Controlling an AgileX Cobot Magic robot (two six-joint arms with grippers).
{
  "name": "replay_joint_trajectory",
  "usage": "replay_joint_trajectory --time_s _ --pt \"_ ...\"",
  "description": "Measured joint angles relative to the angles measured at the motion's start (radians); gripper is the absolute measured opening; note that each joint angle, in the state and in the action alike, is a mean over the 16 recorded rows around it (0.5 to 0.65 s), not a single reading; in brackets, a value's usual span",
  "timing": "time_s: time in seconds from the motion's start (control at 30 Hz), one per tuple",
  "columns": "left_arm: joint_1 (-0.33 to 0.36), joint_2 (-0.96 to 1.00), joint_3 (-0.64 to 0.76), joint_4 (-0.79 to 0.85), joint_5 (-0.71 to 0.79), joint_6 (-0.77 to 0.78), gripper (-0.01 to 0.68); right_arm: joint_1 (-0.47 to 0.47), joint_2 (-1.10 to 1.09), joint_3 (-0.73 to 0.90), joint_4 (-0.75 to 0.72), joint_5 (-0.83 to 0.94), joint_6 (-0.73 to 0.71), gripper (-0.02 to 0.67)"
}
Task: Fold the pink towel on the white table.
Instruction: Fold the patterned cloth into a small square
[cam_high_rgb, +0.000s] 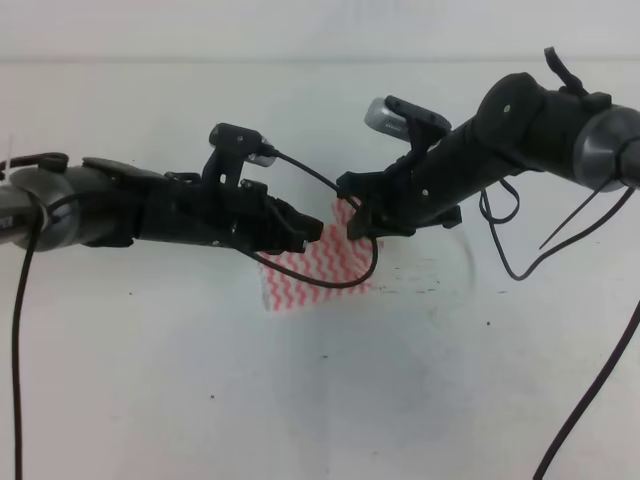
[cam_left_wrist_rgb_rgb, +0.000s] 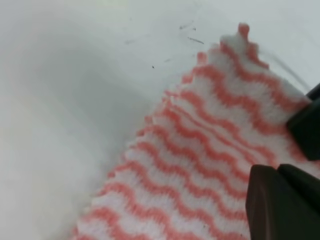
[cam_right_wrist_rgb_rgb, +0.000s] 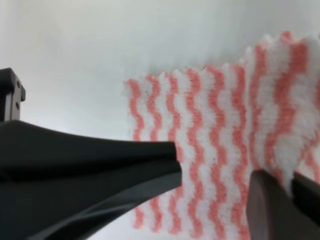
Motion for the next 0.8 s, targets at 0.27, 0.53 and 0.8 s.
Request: replay_joint_trajectory --time_s 0.27,0.53,0.8 --pt "0.025 0.002 0.000 0.090 0.040 -0.077 -0.003 0.000 0.000 0.000 -0.002 -0.002 0.000 -0.012" --pt "0.080 0.002 0.000 0.183 0.088 -0.174 -0.003 0.001 -0.001 0.000 0.003 -0.002 0.000 -0.013" --pt "0.114 0.002 0.000 0.186 0.099 -0.192 -0.003 0.001 -0.001 0.000 0.005 -0.002 0.000 -0.013"
